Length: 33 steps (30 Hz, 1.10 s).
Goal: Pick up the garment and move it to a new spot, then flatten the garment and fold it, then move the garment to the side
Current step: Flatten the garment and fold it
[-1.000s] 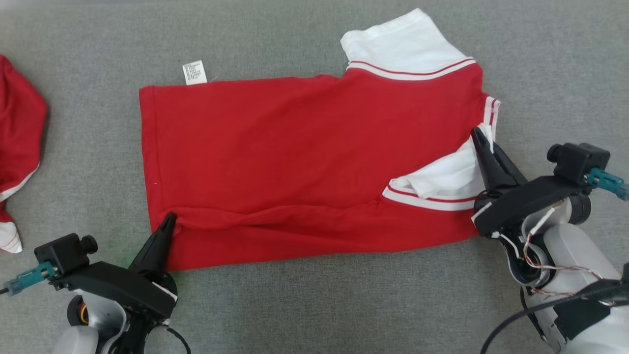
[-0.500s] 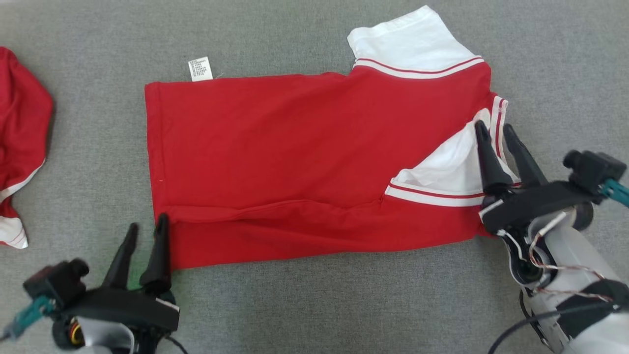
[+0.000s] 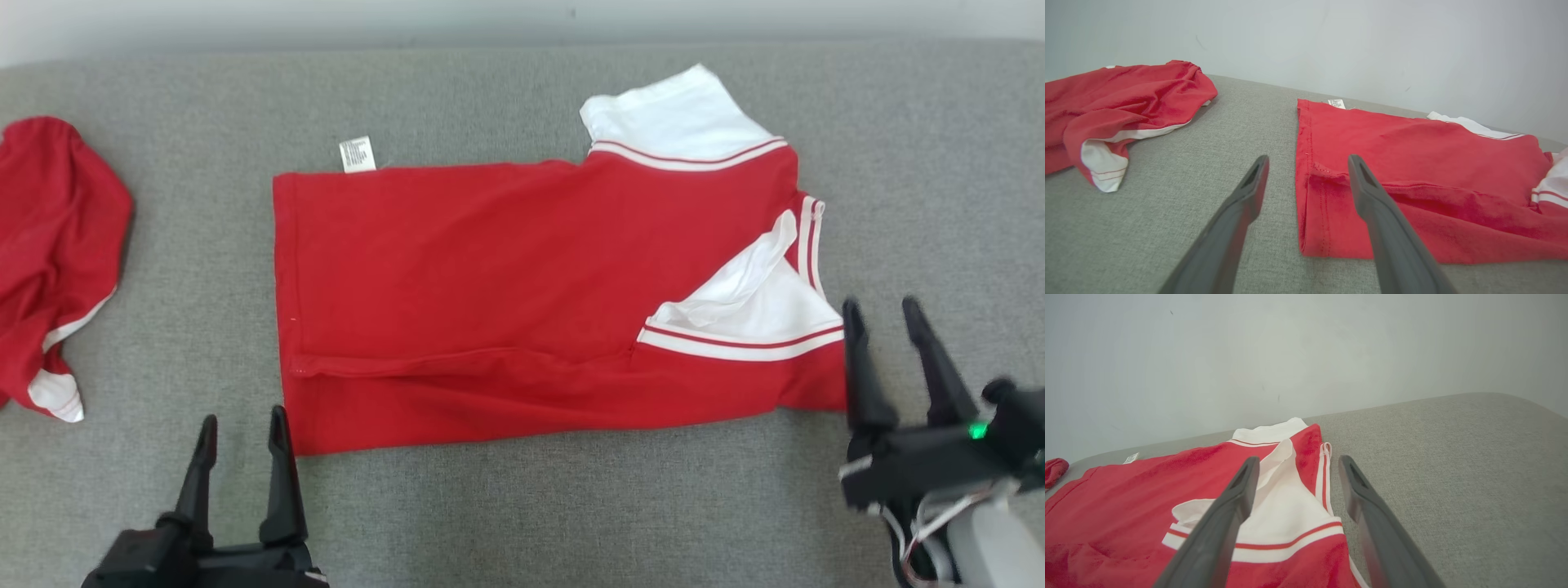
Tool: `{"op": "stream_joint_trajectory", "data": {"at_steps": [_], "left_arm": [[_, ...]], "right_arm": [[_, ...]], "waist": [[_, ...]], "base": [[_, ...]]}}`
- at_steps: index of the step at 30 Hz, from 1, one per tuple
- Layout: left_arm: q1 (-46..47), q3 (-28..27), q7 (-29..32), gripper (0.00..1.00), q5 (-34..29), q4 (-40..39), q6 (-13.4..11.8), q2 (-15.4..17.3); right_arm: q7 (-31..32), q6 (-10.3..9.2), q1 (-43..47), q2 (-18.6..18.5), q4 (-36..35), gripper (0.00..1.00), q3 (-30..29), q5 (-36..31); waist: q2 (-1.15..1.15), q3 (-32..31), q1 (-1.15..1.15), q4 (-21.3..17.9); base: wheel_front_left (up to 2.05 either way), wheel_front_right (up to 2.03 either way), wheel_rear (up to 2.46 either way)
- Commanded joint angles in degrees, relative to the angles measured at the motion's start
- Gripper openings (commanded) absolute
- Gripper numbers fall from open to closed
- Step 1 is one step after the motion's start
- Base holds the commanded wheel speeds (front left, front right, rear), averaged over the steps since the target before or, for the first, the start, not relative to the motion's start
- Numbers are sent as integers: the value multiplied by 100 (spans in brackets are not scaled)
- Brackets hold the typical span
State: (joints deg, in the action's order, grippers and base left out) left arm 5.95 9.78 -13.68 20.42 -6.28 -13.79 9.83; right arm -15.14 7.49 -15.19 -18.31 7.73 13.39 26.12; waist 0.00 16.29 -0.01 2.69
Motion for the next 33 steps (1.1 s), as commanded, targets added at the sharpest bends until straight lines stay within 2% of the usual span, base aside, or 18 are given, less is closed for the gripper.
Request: {"op": "stream_joint_trajectory", "data": {"at_steps": [1, 9, 16, 28, 33], "left_arm": [[-78, 34, -48, 100, -128, 49, -37, 44], [-114, 213, -37, 100, -410, 448, -78, 163], [-19, 236, -19, 100, -358, 629, -7, 226], [101, 297, 148, 100, -323, 763, -7, 285], [286, 380, 289, 100, -446, 815, -36, 322]], "right_arm": [[-15, 0, 220, 42, -113, 100, -23, -207], [-11, 0, 1071, 226, -442, 100, -56, -845], [100, 0, 1469, 378, -601, 100, -63, -959], [231, 0, 1526, 457, -735, 100, -145, -1005], [284, 0, 1311, 376, -711, 100, -151, -955]], "waist": [[0, -180, 1, 0], [0, -600, 1, -70], [0, -803, 1, -118], [0, -818, 1, -136], [0, -698, 1, -116]], "base": [[0, 0, 0], [0, 0, 0], [0, 0, 0], [0, 0, 0], [0, 0, 0]]}}
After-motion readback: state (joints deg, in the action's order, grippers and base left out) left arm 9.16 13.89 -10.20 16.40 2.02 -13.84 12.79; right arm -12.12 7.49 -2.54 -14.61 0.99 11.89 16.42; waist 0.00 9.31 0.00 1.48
